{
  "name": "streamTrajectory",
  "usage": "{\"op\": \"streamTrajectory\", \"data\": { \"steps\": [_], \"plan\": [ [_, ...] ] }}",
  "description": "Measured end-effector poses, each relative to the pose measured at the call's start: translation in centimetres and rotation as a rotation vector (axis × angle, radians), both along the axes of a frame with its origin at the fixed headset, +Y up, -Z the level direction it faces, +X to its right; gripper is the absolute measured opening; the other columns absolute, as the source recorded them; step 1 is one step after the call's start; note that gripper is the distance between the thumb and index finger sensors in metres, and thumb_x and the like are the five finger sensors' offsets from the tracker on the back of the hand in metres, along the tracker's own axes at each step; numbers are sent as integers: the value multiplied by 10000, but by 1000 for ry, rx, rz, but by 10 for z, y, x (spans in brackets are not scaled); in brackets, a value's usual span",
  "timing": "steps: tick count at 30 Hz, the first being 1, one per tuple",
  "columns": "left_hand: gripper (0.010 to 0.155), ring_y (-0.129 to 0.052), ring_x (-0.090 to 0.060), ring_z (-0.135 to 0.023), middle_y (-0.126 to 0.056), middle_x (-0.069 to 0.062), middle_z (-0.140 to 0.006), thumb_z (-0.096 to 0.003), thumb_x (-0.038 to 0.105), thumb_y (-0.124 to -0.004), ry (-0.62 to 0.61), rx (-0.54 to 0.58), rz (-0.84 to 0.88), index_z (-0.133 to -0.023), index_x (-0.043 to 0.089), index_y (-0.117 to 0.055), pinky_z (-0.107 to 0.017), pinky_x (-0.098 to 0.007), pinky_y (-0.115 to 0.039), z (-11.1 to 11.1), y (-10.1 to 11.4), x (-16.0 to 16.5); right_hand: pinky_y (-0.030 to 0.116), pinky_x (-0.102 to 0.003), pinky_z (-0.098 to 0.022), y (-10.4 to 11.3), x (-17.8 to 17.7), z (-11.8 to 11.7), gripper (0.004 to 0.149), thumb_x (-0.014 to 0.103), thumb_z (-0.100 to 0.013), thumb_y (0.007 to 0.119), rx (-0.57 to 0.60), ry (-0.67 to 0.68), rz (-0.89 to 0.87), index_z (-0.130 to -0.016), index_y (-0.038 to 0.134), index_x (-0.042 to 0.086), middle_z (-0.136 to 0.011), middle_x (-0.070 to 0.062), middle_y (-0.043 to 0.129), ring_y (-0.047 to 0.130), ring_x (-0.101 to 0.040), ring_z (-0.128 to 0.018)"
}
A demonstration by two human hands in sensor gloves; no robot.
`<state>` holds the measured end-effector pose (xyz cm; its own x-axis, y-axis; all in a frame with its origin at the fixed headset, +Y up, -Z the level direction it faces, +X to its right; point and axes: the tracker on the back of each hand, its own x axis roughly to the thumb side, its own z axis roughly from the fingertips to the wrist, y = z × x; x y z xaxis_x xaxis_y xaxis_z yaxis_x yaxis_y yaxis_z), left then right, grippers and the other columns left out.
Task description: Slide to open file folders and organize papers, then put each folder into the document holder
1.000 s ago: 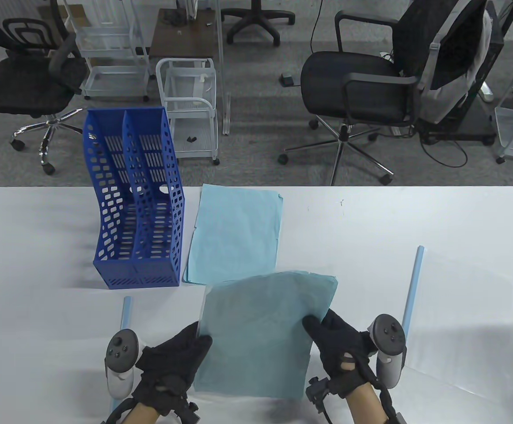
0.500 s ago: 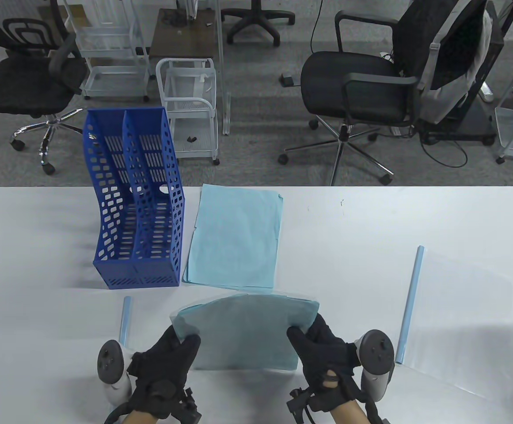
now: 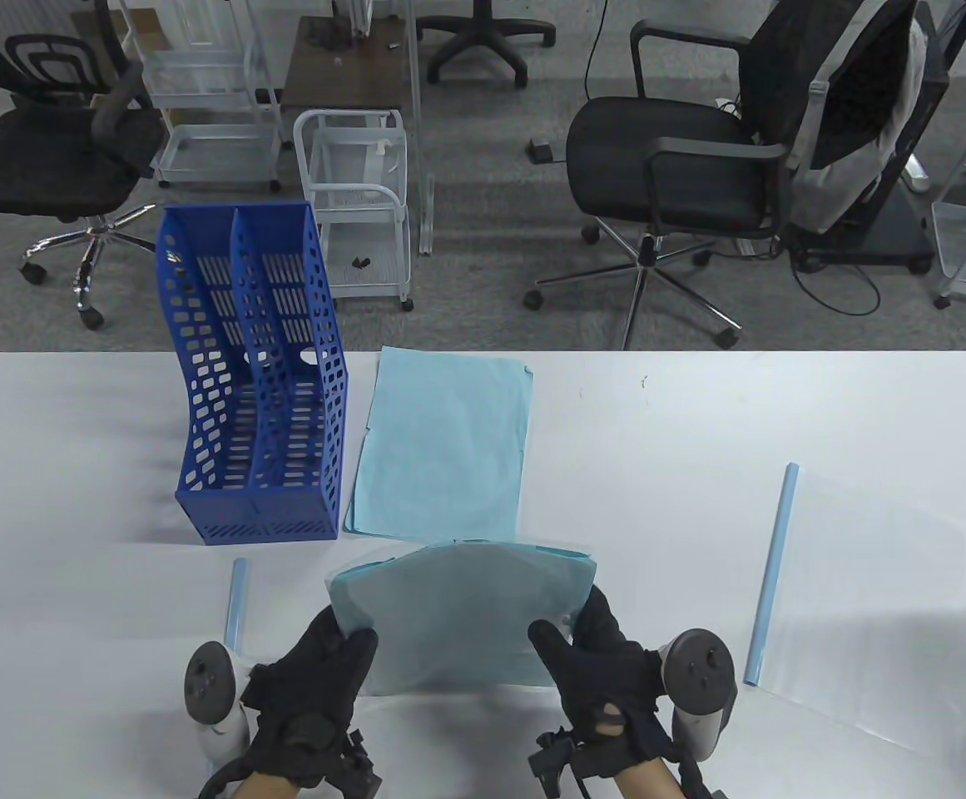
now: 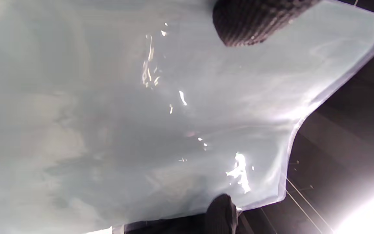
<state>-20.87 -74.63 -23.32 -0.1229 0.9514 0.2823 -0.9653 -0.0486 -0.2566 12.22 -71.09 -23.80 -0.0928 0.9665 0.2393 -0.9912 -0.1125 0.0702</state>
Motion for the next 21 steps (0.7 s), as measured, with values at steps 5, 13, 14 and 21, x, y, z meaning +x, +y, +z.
{"op": "streamTrajectory", "data": {
  "steps": [5, 13, 14, 21],
  "plan": [
    [532, -850, -273, -945, -825, 25, -1019, -471, 393, -845, 13, 8, -20, -990, 319, -757, -758, -623, -610, 4, 10, -2, 558, -593, -735, 14, -2, 7, 666, 526, -391, 824, 91, -30, 58, -958, 559, 298, -1000, 39, 699, 762, -308, -924],
    [444, -917, -269, -854, -893, 25, -936, -491, 359, -812, 56, -53, 14, -933, 318, -817, -730, -606, -659, 2, -6, 1, 578, -616, -707, -9, 3, -2, 477, 445, -419, 815, -47, -70, -23, -871, 738, 314, -891, 54, 859, 846, -298, -862],
    [441, -921, -273, -845, -897, 21, -930, -487, 351, -813, 59, -47, 18, -926, 312, -825, -724, -604, -667, 3, -5, 2, 595, -603, -708, -8, 2, -1, 443, 433, -425, 802, -32, -66, -25, -851, 756, 321, -867, 62, 879, 867, -286, -843],
    [614, -754, -286, -1018, -729, 44, -1085, -466, 427, -853, 100, -41, -10, -1043, 346, -660, -779, -634, -553, 2, 0, -11, 510, -642, -718, 2, 9, 0, 764, 566, -379, 835, -1, -74, 53, -1004, 504, 277, -1068, 6, 610, 692, -360, -955]
  ]
}}
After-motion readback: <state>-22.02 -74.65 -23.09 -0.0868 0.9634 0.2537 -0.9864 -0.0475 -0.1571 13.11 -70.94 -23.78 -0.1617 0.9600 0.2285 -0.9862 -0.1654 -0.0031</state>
